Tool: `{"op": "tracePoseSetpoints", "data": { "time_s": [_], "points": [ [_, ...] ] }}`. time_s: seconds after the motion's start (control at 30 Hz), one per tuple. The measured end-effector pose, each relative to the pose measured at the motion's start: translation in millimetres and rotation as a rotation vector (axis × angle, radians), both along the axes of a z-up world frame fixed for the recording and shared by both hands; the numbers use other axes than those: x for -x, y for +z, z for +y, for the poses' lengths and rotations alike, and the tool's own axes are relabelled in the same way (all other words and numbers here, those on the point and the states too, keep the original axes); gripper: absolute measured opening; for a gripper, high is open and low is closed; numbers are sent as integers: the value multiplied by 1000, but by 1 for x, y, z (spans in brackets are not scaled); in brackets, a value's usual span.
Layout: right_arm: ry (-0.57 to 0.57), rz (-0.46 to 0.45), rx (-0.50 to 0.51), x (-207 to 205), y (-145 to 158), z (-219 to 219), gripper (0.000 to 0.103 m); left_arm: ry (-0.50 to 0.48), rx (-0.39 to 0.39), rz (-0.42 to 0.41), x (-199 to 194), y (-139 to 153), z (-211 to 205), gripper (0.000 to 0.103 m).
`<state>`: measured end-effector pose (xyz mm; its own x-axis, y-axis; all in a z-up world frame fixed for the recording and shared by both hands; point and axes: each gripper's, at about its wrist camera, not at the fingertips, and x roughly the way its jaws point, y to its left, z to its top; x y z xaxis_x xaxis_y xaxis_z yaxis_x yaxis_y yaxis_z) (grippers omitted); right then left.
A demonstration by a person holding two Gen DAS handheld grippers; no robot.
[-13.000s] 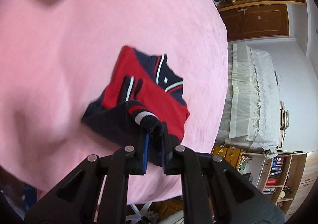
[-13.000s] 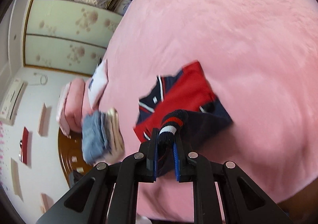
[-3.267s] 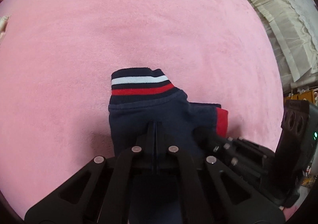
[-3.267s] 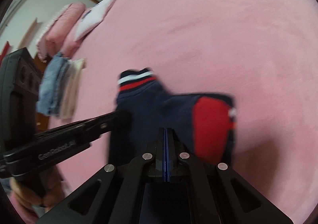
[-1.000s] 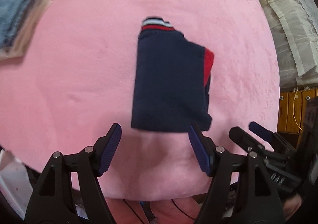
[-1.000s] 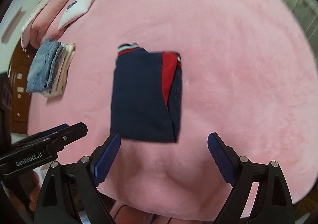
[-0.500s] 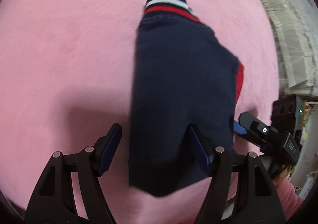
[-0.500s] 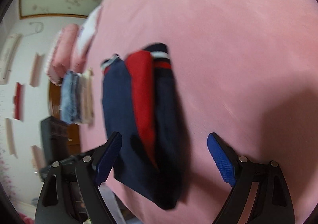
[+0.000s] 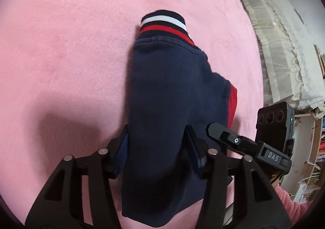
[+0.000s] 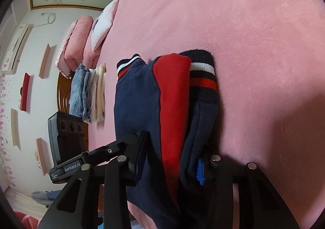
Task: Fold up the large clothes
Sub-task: 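Grasp the folded navy bundle with both grippers and lift it, then carry the bundle onto the stack of folded jeans and open both grippers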
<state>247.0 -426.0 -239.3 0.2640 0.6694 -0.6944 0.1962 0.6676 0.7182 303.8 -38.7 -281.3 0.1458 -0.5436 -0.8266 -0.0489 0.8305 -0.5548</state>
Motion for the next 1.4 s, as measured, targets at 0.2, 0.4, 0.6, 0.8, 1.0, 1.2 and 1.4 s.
{"op": "tracePoseSetpoints", "data": {
  "time_s": [0.2, 0.4, 0.6, 0.8, 1.0, 1.2, 1.4],
  "points": [
    [32, -45, 65, 11, 37, 22, 36, 12, 20, -16, 21, 29, 9, 41],
    [74, -91, 97, 19, 89, 75, 36, 36, 60, -67, 52, 85, 67, 40],
    [125, -168, 48, 1, 131, 198, 36, 64, -53, -126, 47, 166, 187, 40],
    [197, -319, -31, -55, 171, 367, 36, 107, -204, -247, -5, 263, 340, 40],
    [145, -428, -160, -153, 200, 515, 36, 64, -371, -358, -91, 338, 441, 40],
    [85, -439, -206, -232, 186, 599, 36, 17, -428, -370, -173, 333, 517, 41],
    [74, -290, -44, -306, 96, 691, 37, -56, -505, -345, -205, 228, 528, 46]
  ]
}}
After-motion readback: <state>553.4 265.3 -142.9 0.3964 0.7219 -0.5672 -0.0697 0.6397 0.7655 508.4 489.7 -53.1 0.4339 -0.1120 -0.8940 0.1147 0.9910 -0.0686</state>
